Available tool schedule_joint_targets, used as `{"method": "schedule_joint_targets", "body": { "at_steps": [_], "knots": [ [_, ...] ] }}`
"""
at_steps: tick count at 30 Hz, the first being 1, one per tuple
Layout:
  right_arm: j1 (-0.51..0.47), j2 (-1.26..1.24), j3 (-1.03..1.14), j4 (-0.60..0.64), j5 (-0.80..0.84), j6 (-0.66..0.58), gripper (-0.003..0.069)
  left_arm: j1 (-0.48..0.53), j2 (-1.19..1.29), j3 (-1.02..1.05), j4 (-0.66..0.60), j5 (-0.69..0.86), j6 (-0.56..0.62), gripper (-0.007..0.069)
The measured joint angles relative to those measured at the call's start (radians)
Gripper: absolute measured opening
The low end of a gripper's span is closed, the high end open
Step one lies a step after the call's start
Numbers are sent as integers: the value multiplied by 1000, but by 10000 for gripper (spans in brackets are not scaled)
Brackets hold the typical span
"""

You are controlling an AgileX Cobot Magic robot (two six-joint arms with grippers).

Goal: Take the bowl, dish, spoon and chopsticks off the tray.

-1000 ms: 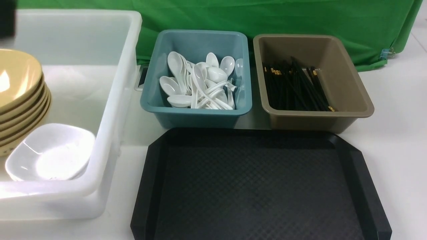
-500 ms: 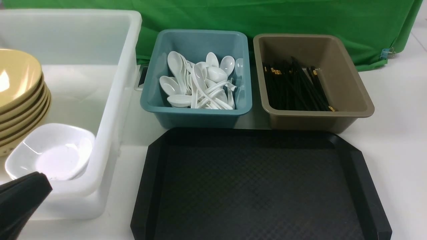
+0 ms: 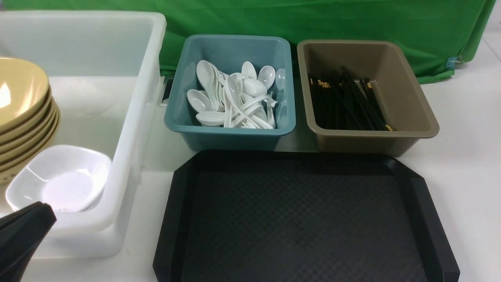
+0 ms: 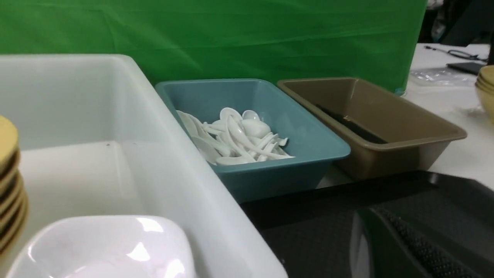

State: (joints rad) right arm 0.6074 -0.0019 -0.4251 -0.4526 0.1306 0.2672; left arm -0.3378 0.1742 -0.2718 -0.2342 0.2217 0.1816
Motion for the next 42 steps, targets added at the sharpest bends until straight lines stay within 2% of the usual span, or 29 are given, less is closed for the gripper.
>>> {"method": "schedule_joint_targets", "body": {
  "at_steps": [7,9,18,21,24,42],
  "knots": [
    [0,0,0,0,0,0,141,1,0,0,48,0,0,-2],
    [0,0,0,0,0,0,146,30,-14,5,57,-4,0,-2],
    [0,0,0,0,1,0,171,352,-171,266,101,-129,-12,1],
    [0,0,1,0,0,0,177,360,-172,275,165,-51,-35,1],
    [0,0,1,0,0,0,182,359,-172,279,176,-2,-51,1],
    [0,0,1,0,0,0,215,359,-172,279,169,4,-52,1]
  ]
}}
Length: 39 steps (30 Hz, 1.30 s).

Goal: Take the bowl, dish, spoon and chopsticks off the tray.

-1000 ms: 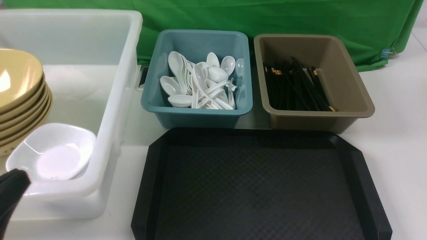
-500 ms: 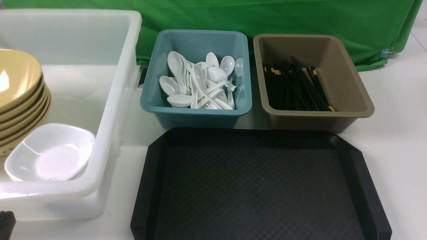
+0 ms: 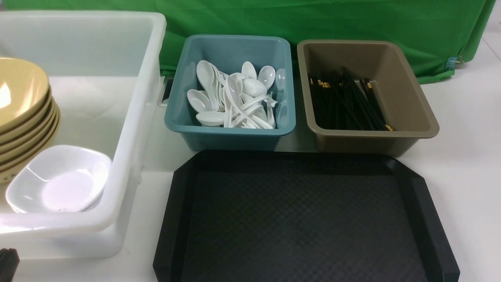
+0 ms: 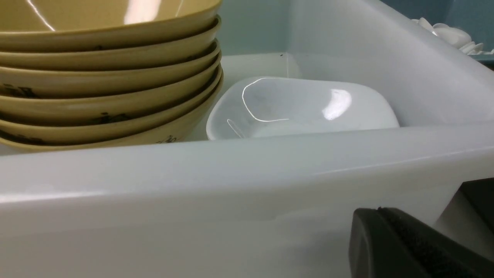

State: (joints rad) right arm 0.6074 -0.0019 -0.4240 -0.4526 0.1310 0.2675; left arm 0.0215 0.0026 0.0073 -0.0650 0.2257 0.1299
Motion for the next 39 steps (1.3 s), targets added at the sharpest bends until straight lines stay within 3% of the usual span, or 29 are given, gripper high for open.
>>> {"method": "schedule_joint_targets", "body": {
  "at_steps": [9,11,13,16,23,24,29,31,33,39],
  "knots": [
    [0,0,0,10,-1,0,232,0,0,0,0,0,0,1],
    [0,0,0,56,-1,-15,235,0,0,0,0,0,0,1],
    [0,0,1,226,-4,-122,236,0,0,0,0,0,0,1],
    [0,0,13,366,-7,-232,237,0,0,0,0,0,0,1],
    [-9,0,48,427,-3,-290,239,0,0,0,0,1,7,1],
    [-32,0,63,428,-3,-302,239,0,0,0,0,1,7,1],
    [-364,2,240,430,-5,-342,240,0,0,0,2,1,6,1],
    [-429,3,285,430,-5,-343,240,0,0,0,5,1,6,1],
    [-562,3,398,430,8,-345,240,0,-1,0,11,1,6,1],
    [-631,3,433,430,115,-368,242,0,-3,0,16,1,6,1]
  ]
}}
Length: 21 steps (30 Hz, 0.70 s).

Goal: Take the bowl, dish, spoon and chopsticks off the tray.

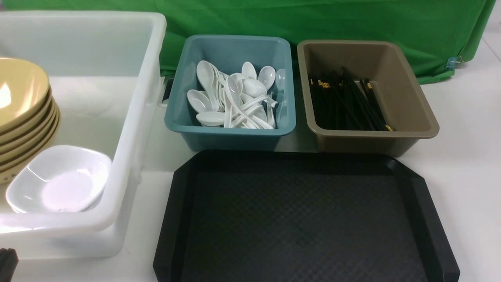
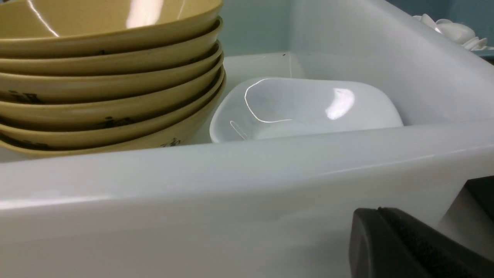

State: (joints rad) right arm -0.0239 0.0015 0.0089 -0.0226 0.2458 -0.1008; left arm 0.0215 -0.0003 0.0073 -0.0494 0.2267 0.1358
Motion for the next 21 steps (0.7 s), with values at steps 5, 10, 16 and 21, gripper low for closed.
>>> {"method": "schedule_joint_targets", "body": {
  "at_steps": [5,10,16,21],
  "knots": [
    [0,0,0,0,0,-6,242,0,0,0,1,0,0,1],
    [0,0,0,0,0,-7,242,0,0,0,3,0,0,1],
    [0,0,0,0,0,-9,242,0,0,0,3,0,0,1],
    [0,0,0,0,0,-9,242,0,0,0,3,0,0,1]
  ]
}}
